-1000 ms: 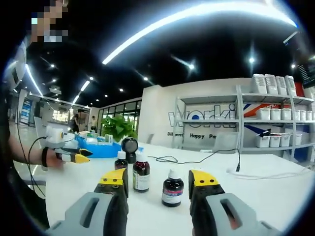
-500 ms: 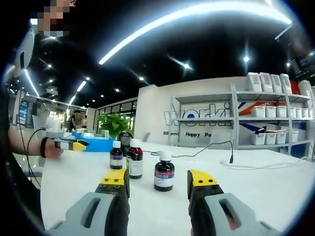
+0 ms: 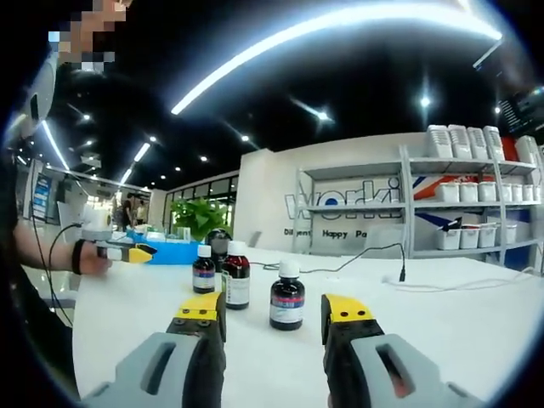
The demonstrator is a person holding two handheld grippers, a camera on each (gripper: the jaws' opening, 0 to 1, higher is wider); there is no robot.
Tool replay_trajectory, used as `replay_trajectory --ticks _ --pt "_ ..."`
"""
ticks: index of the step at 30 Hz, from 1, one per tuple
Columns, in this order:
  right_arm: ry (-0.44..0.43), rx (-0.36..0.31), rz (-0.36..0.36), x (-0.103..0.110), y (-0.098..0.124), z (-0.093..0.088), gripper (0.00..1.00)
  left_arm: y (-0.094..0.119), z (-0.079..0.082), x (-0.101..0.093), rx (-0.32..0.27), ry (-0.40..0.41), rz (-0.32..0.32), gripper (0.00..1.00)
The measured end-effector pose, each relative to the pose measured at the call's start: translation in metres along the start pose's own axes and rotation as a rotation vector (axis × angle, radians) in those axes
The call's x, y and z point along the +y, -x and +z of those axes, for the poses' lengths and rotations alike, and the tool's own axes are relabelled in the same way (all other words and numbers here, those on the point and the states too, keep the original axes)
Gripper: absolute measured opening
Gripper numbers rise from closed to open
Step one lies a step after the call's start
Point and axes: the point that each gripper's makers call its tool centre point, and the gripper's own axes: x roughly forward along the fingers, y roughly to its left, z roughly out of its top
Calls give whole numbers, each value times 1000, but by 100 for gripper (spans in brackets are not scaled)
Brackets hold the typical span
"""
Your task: Rotate the medicine bottle to make it face forward pick up the medicine bottle inspect the drug traceability code place the medicine on the table
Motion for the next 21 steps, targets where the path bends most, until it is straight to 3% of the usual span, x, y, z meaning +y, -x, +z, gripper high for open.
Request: replay_trajectory --ticks 7,12,21 --pt "-26 -3 -8 -2 1 0 37 0 -1 2 8 16 5 35" --pt "-68 -35 -26 -11 5 5 34 -4 -5 6 52 38 16 36" --pt "-26 2 -29 -9 2 -3 34 -10 -13 6 114 86 55 41"
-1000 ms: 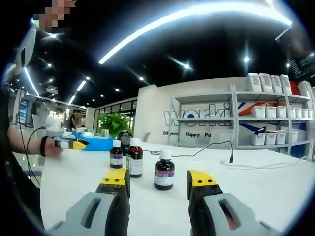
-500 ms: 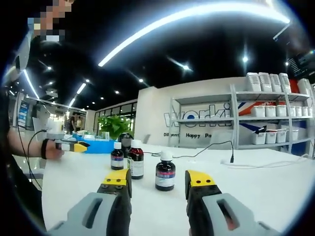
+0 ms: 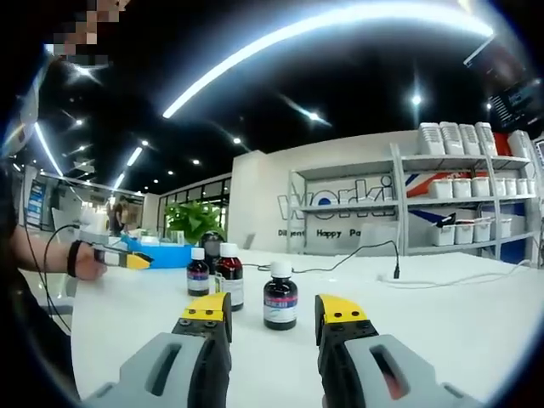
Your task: Rotate the medicine bottle to make it face forward pick up the medicine bottle inspect the drug traceability code place the medicine on the table
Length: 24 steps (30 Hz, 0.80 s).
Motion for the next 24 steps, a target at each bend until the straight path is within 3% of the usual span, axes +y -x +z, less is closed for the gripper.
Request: replay_trajectory --ticks 7,12,16,19,24 --pt "18 12 1 0 0 -3 33 -10 5 -15 28 32 22 43" --pt "47 16 2 2 0 -3 33 -22 0 -28 50 32 65 43" --pt "38 12 7 3 0 -2 33 -30 -3 -40 48 -13 34 43" --pt "35 11 9 3 0 -2 33 -28 -6 -35 44 -74 11 42" --pt "30 15 13 4 0 -3 33 -24 -7 -28 41 -68 7 42"
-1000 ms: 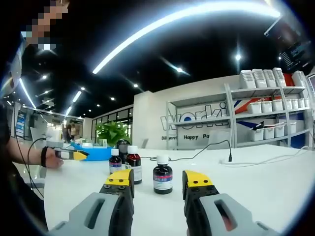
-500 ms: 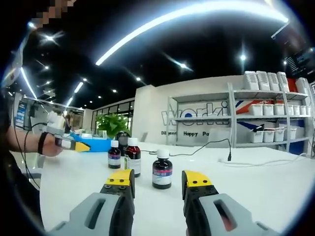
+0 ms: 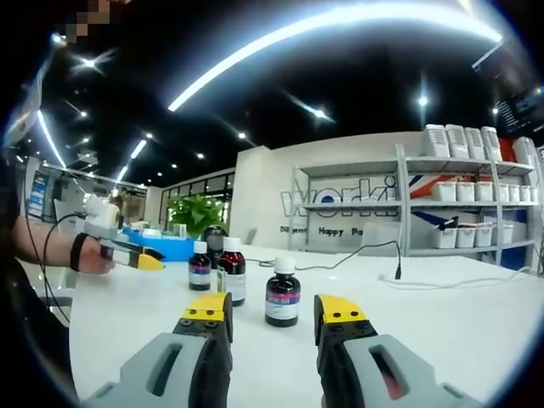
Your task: Rotate the medicine bottle to make it face forward pick up the medicine bottle inspect the drug traceability code place the medicine on the table
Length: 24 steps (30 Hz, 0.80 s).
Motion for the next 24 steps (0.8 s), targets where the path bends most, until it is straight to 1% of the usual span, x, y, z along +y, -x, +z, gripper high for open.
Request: replay_trajectory --ticks 3,5,8,10,14,17,20,22,24 --pt "0 2 -3 0 0 0 33 -2 4 -5 -1 11 20 42" --pt "3 3 -7 -1 0 0 33 -5 6 -8 -1 22 48 42" --pt "3 3 -12 -2 0 0 33 -14 8 -14 4 46 76 43" --pt "4 4 -14 -2 0 0 33 -19 8 -18 6 45 96 43" --pt "10 5 -11 -2 0 -1 33 -24 7 -14 14 55 140 43" --pt "8 4 -9 -1 0 0 33 -24 5 -12 19 63 172 43" --pt "6 2 -9 -1 0 0 33 -35 3 -10 26 85 208 43" --pt "8 0 -11 -2 0 0 33 -43 2 -12 32 101 219 43" --pt "10 0 -16 -3 1 0 33 -49 2 -12 35 97 245 43"
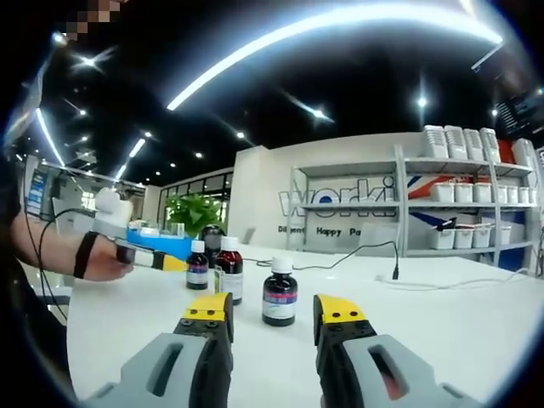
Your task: Rotate the medicine bottle to make it face forward pick up the medicine bottle inspect the drug traceability code place the medicine on the table
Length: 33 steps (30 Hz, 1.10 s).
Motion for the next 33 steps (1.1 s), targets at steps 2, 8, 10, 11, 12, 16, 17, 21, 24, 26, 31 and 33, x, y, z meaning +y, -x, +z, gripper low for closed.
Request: replay_trajectory --ticks 2,8,10,11,12,16,17,21,24,26,31,33 --pt "-1 -1 -3 -1 0 0 33 -1 1 -1 -9 0 42 42" --pt "7 6 -4 -1 0 -1 32 -7 -3 -3 -12 44 119 38" --pt "9 9 -5 -1 0 -1 32 -7 -6 -6 1 34 141 38" --pt "11 9 -6 -1 0 -1 32 -5 -7 -7 2 26 153 37" --pt "11 8 -7 -1 0 -1 32 -4 -6 -8 1 21 162 37" --pt "9 8 -8 -1 0 -1 31 -5 -4 -9 2 -29 188 35" --pt "11 9 -8 -1 0 -1 31 -6 -3 -9 -2 -39 188 35" --pt "17 11 -8 0 0 -2 31 -8 1 -11 -22 -100 179 35" --pt "19 11 -8 0 0 -2 31 -11 0 -7 -22 -130 176 36" --pt "18 9 -7 0 0 -1 31 -14 0 -2 -23 -136 177 36" --pt "19 8 -9 0 0 -1 31 -21 -1 0 -26 -147 162 31" --pt "18 8 -9 0 0 -1 31 -22 -3 2 -26 -149 156 30"
